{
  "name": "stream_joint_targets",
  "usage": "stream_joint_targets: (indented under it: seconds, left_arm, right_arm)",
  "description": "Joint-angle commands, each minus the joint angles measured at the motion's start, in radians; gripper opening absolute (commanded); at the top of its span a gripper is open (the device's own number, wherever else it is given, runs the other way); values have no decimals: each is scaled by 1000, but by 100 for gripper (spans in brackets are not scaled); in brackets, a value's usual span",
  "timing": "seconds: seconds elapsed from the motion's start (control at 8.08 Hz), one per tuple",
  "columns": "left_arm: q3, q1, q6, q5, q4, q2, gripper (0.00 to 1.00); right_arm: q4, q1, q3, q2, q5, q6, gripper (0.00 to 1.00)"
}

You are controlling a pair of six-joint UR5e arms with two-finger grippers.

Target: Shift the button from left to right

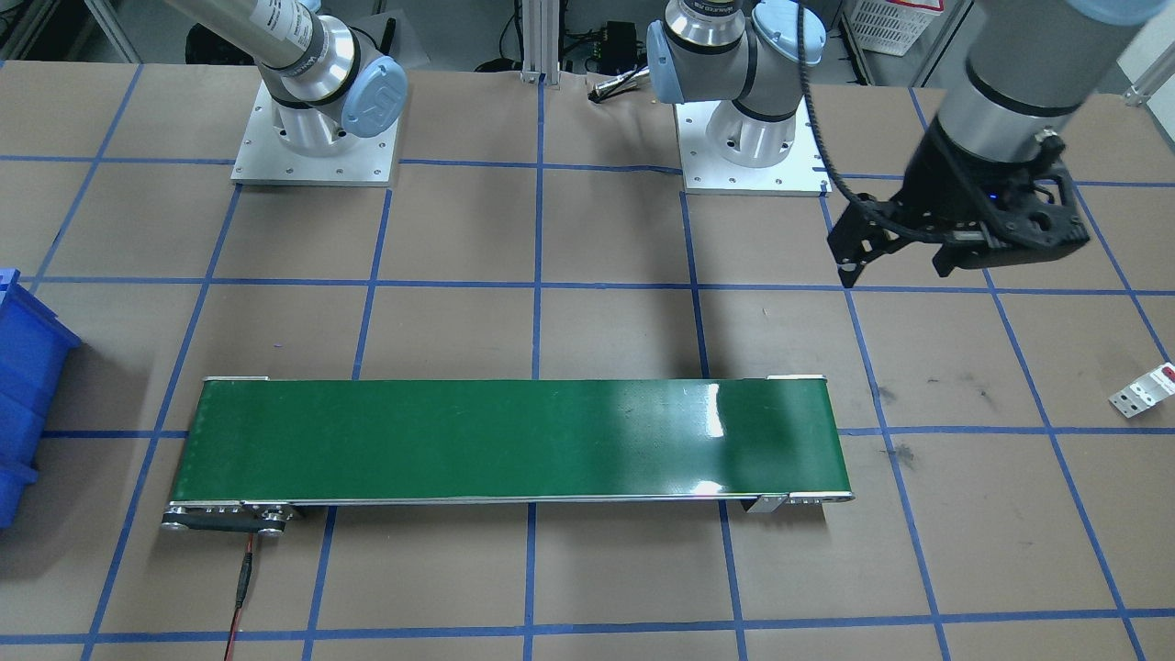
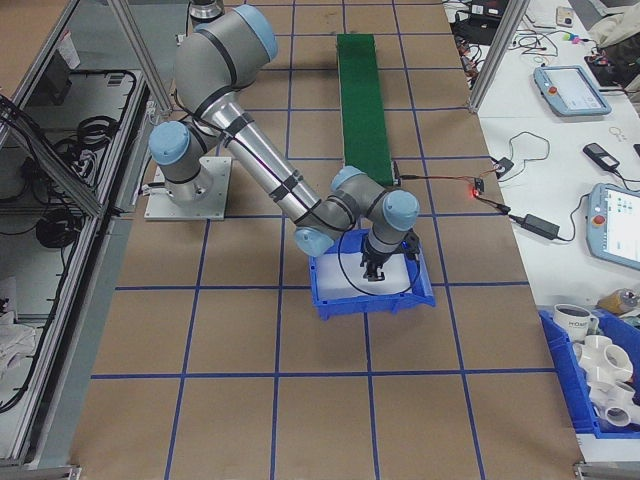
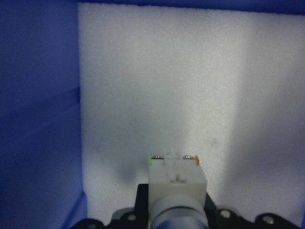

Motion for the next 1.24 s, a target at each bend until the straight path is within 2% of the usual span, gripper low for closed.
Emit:
stream_joint_targets:
  seconds: [0.0,0.12,0.25,0.49,0.74,0.99,1.11]
  left_arm:
    - [1,42,-7,2,0,1,100]
    - [4,41,-16,0,-2,-1,100]
    - [4,32,-78,-4,-2,2,100]
    - [2,-20,-183,-1,-9,5,100]
    - [13,-50,-256,-10,0,-8,100]
    - [2,-54,-275,-10,0,4,100]
    - [4,-57,-269,-13,0,7,100]
  right_arm:
    - [-15,-2,8,4,-23,1,55]
    - [-13,-2,11,3,-19,3,100]
    - [-12,-2,11,-4,-31,0,100]
    - [4,-6,8,-83,-40,-5,100]
    - [185,-6,-6,-199,-39,-3,100]
    - [281,29,1,-305,-23,26,100]
    - [329,107,3,-354,-16,132,100]
